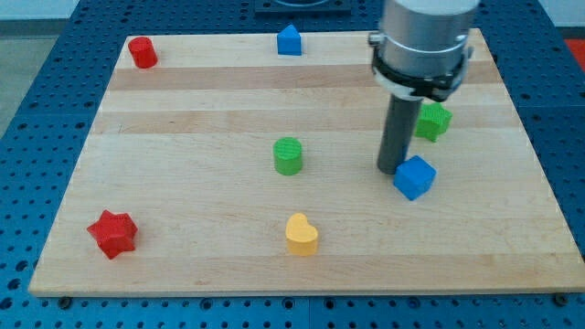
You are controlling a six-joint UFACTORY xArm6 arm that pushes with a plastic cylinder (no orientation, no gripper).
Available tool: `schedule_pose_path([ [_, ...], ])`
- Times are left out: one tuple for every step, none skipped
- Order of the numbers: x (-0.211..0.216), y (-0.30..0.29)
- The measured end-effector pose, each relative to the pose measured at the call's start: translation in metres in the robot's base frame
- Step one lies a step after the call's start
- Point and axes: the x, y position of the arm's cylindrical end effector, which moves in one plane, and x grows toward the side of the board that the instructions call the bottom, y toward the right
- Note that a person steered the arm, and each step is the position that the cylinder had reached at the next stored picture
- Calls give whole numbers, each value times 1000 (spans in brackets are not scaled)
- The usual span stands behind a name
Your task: Move the cube to the bottom right
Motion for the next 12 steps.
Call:
schedule_pose_path([
  [0,5],
  [1,5],
  [15,10],
  [29,19],
  [40,38],
  [42,53],
  [42,60],
  [42,75],
  [45,76],
  [58,76],
  [68,77],
  [70,78],
])
